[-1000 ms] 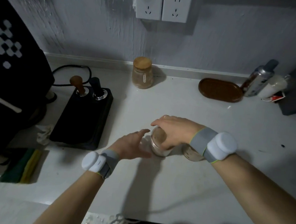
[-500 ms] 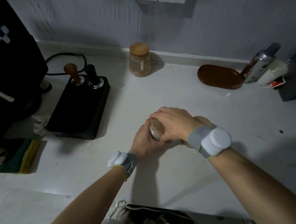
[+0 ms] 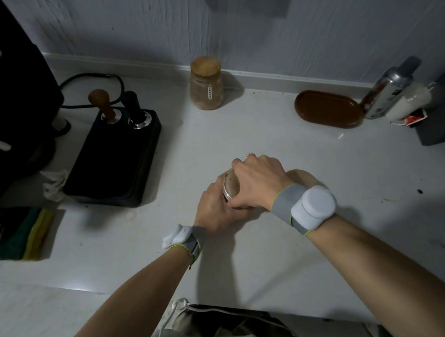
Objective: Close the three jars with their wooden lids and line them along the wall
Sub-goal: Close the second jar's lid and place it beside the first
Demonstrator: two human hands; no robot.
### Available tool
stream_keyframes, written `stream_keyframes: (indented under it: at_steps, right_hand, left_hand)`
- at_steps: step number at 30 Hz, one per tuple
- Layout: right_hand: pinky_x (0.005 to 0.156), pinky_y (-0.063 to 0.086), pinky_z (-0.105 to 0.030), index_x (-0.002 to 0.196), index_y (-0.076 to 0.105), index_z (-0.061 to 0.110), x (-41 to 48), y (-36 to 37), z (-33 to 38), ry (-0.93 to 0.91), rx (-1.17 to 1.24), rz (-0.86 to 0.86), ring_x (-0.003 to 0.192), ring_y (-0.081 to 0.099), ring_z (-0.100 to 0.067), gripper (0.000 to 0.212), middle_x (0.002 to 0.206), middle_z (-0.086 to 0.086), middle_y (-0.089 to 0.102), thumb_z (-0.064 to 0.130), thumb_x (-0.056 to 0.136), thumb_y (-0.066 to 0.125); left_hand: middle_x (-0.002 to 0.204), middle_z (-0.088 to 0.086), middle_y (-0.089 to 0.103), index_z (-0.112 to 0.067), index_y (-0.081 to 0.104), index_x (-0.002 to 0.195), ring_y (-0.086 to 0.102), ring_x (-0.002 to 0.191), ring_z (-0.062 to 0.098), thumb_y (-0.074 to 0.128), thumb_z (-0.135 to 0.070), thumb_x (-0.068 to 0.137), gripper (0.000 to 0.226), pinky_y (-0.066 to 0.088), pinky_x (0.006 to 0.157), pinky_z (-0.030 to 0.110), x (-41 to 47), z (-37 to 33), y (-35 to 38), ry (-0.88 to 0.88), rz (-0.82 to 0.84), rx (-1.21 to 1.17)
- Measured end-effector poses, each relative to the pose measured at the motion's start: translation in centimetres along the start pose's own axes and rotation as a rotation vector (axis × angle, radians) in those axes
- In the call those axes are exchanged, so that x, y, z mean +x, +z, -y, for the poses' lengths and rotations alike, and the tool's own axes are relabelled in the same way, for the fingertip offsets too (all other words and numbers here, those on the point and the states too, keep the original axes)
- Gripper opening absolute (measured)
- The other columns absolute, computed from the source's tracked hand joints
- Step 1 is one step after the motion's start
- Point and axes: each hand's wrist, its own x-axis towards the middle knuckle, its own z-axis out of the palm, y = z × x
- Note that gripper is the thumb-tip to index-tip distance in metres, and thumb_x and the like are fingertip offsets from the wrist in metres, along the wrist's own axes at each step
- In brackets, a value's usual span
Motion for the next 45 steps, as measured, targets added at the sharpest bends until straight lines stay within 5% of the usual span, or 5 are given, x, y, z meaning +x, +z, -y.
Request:
stream_keyframes:
  at_steps: [8,13,19,26,45]
  right_hand:
    - [0.06,0.031,-0.034,0.096,0.049,0.011,0.1,0.6,-0.3,0.114,-0.006,-0.049,0.072,0.048,-0.028,0.076,0.097,-0.009,0.064,0.083,0.073,0.051]
    - [0.093,0.048,-0.044,0.147,0.036,0.029,0.1,-0.1,-2.0,-0.163,0.087,0.225,0.129,0.045,-0.03,0.09,0.149,-0.007,0.035,0.047,0.07,0.079]
    - [0.063,0.037,-0.035,0.112,0.053,0.014,0.3,0.0,-0.8,0.015,-0.04,0.048,0.081,0.054,-0.028,0.078,0.097,-0.006,0.058,0.078,0.068,0.062]
    - [0.088,0.049,-0.043,0.144,0.037,0.025,0.1,0.3,-1.2,-0.16,0.063,0.196,0.124,0.049,-0.03,0.09,0.145,-0.007,0.04,0.048,0.067,0.08]
    - [0.067,0.039,-0.034,0.125,0.054,0.019,0.3,0.7,-0.7,-0.074,0.033,0.023,0.086,0.058,-0.032,0.064,0.109,-0.011,0.058,0.051,0.072,0.069]
  left_hand:
    - [0.13,-0.003,0.065,-0.032,0.041,0.144,0.063,0.118,0.02,0.09,-0.055,0.054,0.104,0.052,0.098,0.045,0.1,0.4,0.2,0.065,-0.039,0.001]
    - [0.126,0.007,0.063,-0.023,0.041,0.142,0.062,0.116,0.027,0.091,-0.049,0.059,0.1,0.051,0.098,0.048,0.3,0.8,0.5,0.031,-0.044,0.024]
    - [0.124,0.002,0.065,-0.029,0.041,0.143,0.062,0.115,0.023,0.093,-0.047,0.059,0.1,0.052,0.098,0.045,0.3,0.8,0.4,0.04,-0.043,0.016]
    - [0.126,0.012,0.063,-0.014,0.041,0.144,0.061,0.117,0.03,0.092,-0.035,0.065,0.097,0.049,0.1,0.047,0.3,0.6,0.5,0.04,-0.055,0.04]
    - [0.117,0.008,0.065,-0.018,0.044,0.14,0.063,0.108,0.029,0.093,-0.037,0.059,0.097,0.051,0.094,0.048,0.3,0.4,0.7,0.031,-0.081,0.014]
